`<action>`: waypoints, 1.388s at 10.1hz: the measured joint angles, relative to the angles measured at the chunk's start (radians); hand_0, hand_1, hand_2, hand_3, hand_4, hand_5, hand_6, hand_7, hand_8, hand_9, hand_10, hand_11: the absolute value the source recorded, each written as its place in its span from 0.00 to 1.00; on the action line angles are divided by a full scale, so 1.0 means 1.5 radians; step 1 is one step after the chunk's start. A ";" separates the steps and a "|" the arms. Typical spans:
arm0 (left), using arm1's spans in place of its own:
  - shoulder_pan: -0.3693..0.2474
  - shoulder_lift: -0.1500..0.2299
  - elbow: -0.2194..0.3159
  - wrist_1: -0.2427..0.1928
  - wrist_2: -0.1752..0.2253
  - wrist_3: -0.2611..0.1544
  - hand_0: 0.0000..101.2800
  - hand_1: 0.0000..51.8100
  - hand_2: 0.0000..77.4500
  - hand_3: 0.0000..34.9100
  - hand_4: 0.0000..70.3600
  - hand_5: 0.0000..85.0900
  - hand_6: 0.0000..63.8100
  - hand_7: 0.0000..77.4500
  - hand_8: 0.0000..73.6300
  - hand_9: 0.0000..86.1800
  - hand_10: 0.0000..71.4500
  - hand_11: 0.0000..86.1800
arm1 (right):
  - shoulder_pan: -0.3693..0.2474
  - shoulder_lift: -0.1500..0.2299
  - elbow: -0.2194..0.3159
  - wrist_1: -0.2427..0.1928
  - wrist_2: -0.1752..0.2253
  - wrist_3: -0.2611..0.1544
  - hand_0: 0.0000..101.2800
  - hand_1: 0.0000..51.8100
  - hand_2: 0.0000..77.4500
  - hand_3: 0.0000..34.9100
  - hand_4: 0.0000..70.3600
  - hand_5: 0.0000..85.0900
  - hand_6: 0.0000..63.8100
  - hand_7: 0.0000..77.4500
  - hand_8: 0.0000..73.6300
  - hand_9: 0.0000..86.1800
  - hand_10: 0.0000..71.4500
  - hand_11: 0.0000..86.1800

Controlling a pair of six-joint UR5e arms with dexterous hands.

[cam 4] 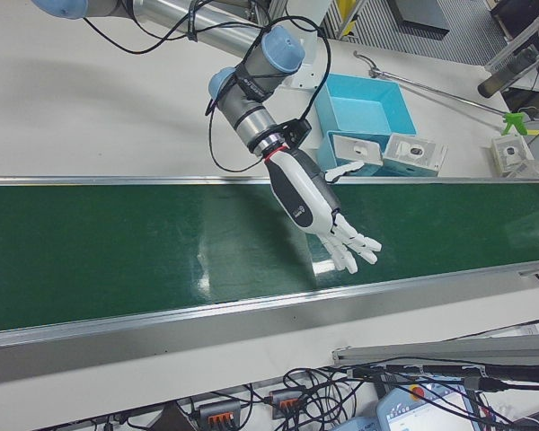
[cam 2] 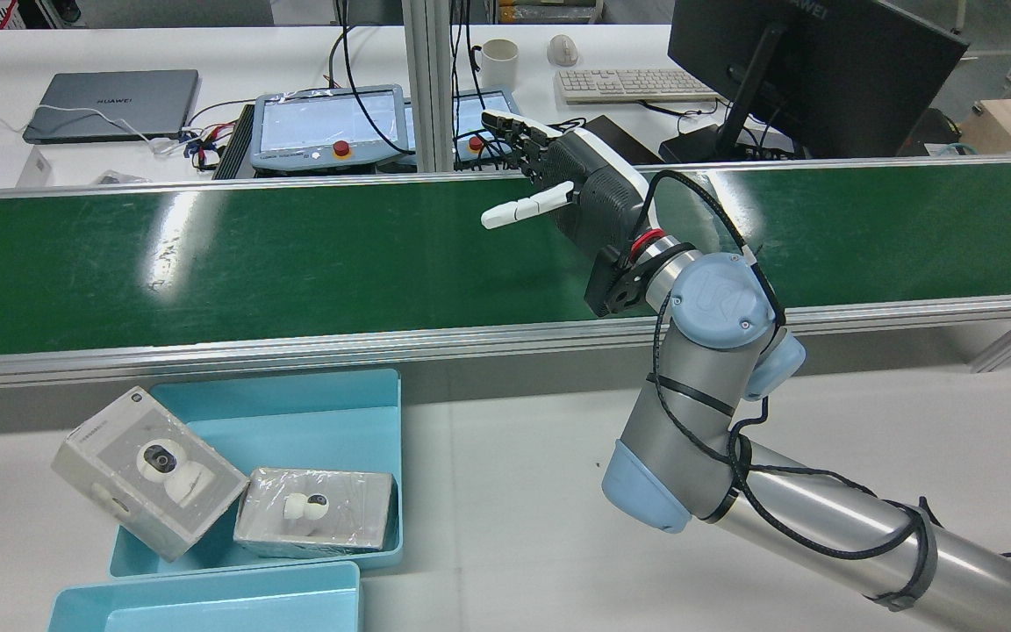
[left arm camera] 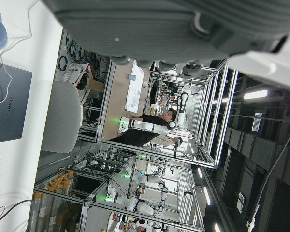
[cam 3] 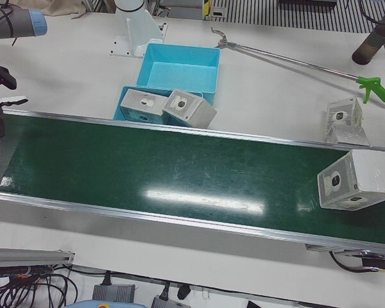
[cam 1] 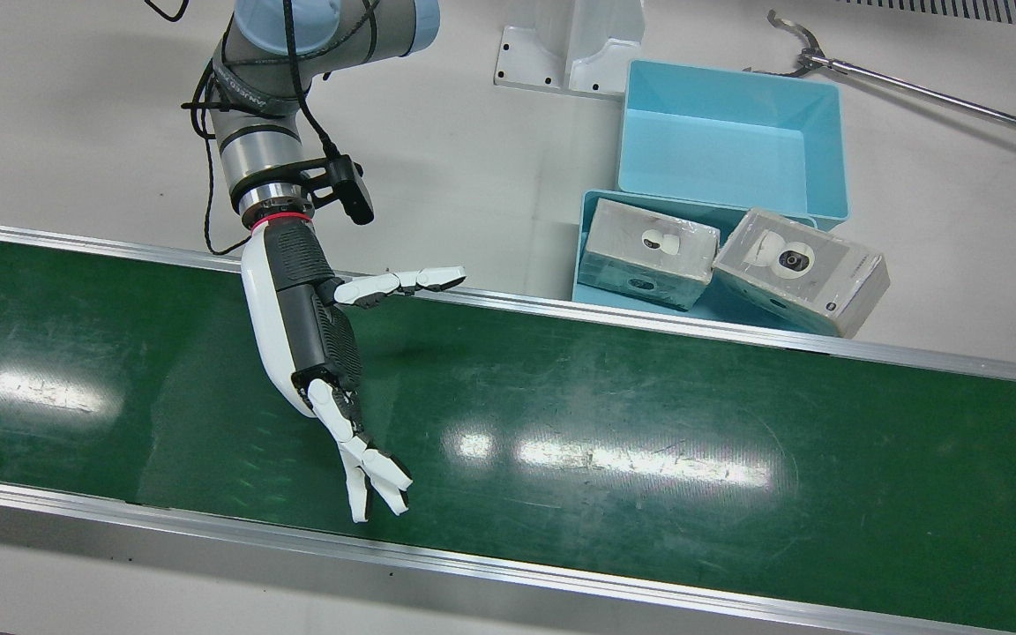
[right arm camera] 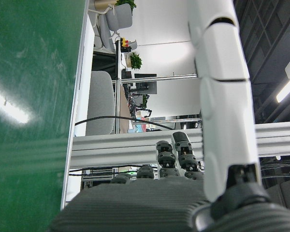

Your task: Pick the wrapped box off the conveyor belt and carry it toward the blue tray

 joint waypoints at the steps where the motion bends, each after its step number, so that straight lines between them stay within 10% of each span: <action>1: 0.000 0.000 0.000 0.000 0.000 0.000 0.00 0.00 0.01 0.00 0.00 0.01 0.01 0.01 0.01 0.01 0.01 0.01 | 0.000 0.003 -0.002 0.000 0.000 -0.002 0.51 0.36 0.11 0.00 0.13 0.17 0.04 0.04 0.00 0.02 0.00 0.02; 14: 0.000 0.000 0.000 0.000 0.000 0.000 0.00 0.00 0.01 0.00 0.00 0.01 0.01 0.01 0.01 0.01 0.01 0.01 | 0.006 -0.001 -0.003 0.001 0.000 0.004 0.49 0.31 0.09 0.00 0.12 0.18 0.04 0.04 0.00 0.02 0.00 0.02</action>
